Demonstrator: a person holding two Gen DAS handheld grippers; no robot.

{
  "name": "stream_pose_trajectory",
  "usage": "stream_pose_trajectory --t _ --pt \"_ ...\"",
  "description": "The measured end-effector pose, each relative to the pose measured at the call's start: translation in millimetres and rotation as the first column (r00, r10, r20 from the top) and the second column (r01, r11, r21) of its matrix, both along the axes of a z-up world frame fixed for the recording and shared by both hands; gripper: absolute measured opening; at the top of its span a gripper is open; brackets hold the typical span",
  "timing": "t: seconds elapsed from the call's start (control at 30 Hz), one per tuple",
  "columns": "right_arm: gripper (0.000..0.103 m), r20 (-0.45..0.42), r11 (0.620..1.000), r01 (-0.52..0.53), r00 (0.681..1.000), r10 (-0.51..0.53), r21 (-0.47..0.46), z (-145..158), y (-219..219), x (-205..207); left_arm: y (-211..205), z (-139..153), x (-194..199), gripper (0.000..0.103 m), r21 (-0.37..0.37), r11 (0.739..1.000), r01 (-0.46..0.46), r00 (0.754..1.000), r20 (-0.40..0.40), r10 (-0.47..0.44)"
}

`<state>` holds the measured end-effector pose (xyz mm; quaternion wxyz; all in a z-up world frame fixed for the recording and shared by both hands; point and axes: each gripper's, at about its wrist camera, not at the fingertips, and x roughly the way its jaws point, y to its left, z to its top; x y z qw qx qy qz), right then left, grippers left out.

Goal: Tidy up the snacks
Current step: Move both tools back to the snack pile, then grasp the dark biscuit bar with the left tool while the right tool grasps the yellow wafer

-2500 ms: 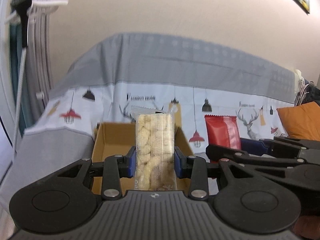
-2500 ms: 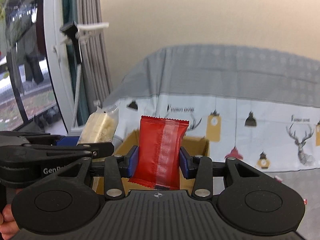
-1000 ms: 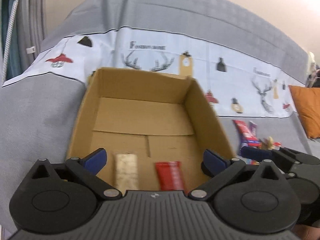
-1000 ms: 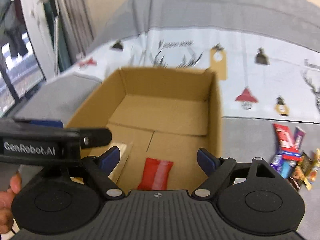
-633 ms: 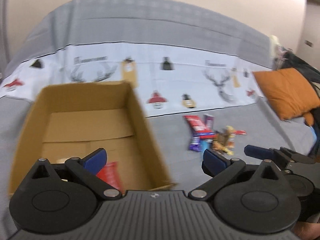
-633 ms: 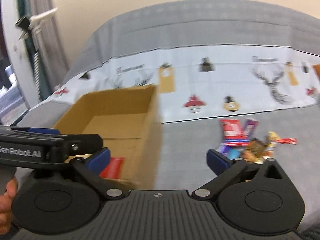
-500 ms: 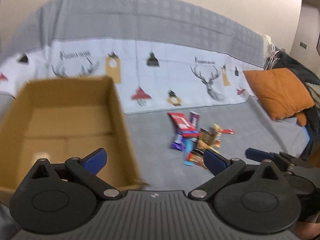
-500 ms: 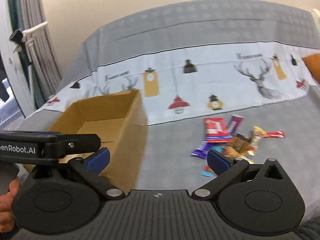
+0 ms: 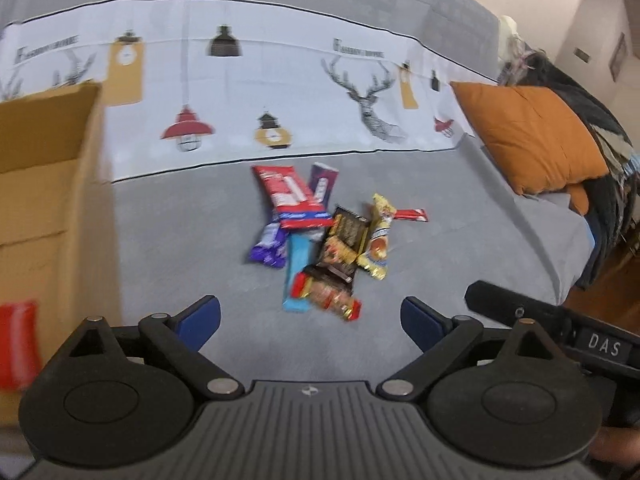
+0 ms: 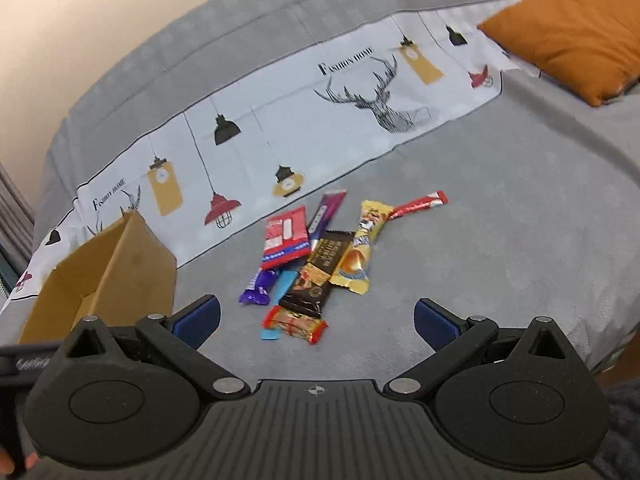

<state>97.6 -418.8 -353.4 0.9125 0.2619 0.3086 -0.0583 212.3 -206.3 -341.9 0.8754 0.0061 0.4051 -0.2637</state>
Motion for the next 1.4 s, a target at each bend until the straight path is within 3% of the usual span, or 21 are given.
stream_pose_trajectory --t 0.1,0.2,0.3,0.4,0.47,0.53,0.6,0.63,0.7,0.77,0.93,1.0,1.1,1.13,1.23,1.27,1.4 --pt "0.101 -0.014 1.000 -0.002 1.000 0.002 0.013 -4 -12 17 -27 -10 13 0.087 0.035 0.997 0.068 0.997 0.026 -0.069" --pt "0.093 -0.050 1.000 -0.020 0.999 0.019 -0.012 -14 -29 49 -55 -22 31 0.083 0.058 0.992 0.114 0.992 0.040 -0.116" --pt "0.079 -0.088 0.999 -0.047 0.995 0.047 -0.001 -30 -47 83 -82 -38 55 0.080 0.054 0.988 0.142 0.989 0.026 -0.144" --pt "0.069 -0.122 0.995 -0.060 0.990 0.069 0.077 -50 -65 119 -110 -62 78 0.072 0.120 0.979 0.164 0.986 0.023 -0.168" --pt "0.061 -0.164 0.991 -0.054 0.984 0.074 0.121 -66 -71 141 -121 -80 95 0.058 0.152 0.972 0.179 0.984 -0.016 -0.178" --pt "0.056 -0.181 0.983 -0.059 0.979 0.091 0.174 -78 -72 155 -126 -96 111 0.056 0.159 0.972 0.174 0.983 -0.090 -0.161" --pt "0.056 -0.177 0.983 -0.095 0.977 0.122 0.156 -81 -67 162 -125 -94 119 0.046 0.134 0.978 0.162 0.984 -0.092 -0.150" --pt "0.051 -0.181 0.985 -0.111 0.974 0.134 0.129 -79 -64 164 -125 -94 123 0.043 0.142 0.976 0.167 0.983 -0.102 -0.153" --pt "0.025 -0.186 0.985 -0.132 0.971 0.152 0.112 -78 -63 165 -121 -92 127 0.043 0.144 0.976 0.164 0.981 -0.126 -0.146" --pt "0.025 -0.179 0.982 -0.141 0.970 0.163 0.129 -77 -64 163 -114 -90 128 0.043 0.146 0.979 0.141 0.979 -0.165 -0.117" --pt "0.025 -0.203 0.985 -0.171 0.964 0.174 0.035 -64 -62 134 -100 -85 113 0.043 0.136 0.985 0.109 0.975 -0.207 -0.079" --pt "0.025 -0.231 0.982 -0.187 0.955 0.185 0.014 -64 -60 119 -101 -87 106 0.043 0.151 0.982 0.112 0.980 -0.183 -0.084" --pt "0.025 -0.245 0.979 -0.196 0.948 0.203 0.056 -68 -64 107 -107 -90 102 0.044 0.172 0.980 0.101 0.986 -0.145 -0.076" --pt "0.028 -0.240 0.979 -0.194 0.949 0.205 0.067 -68 -64 107 -111 -91 102 0.047 0.179 0.979 0.094 0.989 -0.130 -0.071" --pt "0.051 -0.204 0.978 -0.195 0.957 0.207 0.080 -67 -66 113 -120 -93 99 0.049 0.213 0.972 0.100 0.992 -0.093 -0.082" --pt "0.053 -0.198 0.979 -0.194 0.959 0.203 0.064 -66 -65 116 -123 -92 99 0.044 0.226 0.969 0.104 0.992 -0.088 -0.086" --pt "0.049 -0.221 0.980 -0.191 0.955 0.199 0.055 -77 -69 136 -123 -87 103 0.043 0.224 0.969 0.105 0.989 -0.129 -0.078"
